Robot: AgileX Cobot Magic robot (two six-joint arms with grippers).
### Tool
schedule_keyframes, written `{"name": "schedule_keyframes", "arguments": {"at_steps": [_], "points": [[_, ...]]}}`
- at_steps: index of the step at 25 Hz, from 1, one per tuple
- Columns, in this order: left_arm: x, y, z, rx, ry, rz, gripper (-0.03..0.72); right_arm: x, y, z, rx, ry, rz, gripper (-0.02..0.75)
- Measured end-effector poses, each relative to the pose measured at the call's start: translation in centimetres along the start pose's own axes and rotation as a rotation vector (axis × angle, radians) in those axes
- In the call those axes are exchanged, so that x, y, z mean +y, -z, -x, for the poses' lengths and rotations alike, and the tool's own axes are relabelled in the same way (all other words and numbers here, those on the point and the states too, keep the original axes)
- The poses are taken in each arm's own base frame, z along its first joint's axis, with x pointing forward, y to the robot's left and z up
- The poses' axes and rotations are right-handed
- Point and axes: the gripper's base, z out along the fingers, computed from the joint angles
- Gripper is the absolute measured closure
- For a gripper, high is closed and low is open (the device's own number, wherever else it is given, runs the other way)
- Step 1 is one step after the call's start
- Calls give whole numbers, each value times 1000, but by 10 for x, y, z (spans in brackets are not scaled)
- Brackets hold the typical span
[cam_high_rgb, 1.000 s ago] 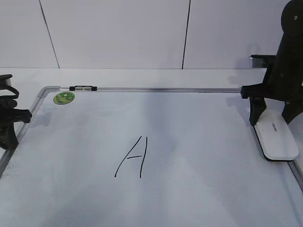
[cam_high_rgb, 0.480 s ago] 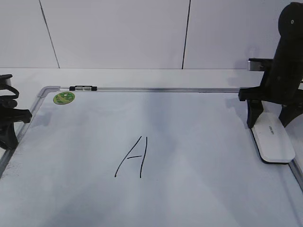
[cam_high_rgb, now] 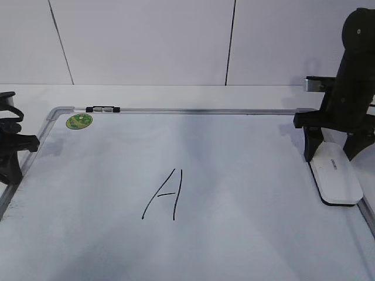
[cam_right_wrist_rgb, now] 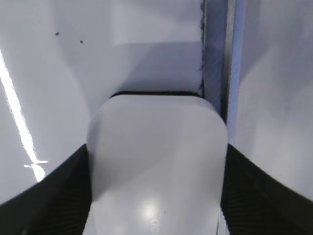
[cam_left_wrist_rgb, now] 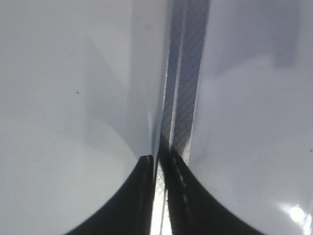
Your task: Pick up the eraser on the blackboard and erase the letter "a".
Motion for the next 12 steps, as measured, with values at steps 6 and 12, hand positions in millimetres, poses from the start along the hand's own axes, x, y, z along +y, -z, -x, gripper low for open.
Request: {"name": "schedule_keyframes", "arguments": {"at_steps": [6,12], "points": [[0,0,1,-8,1,-2,618,0,-2,0,5,15,1,145],[0,0,1,-10,1,-2,618,1,-2,1,4,26,9,122]]}}
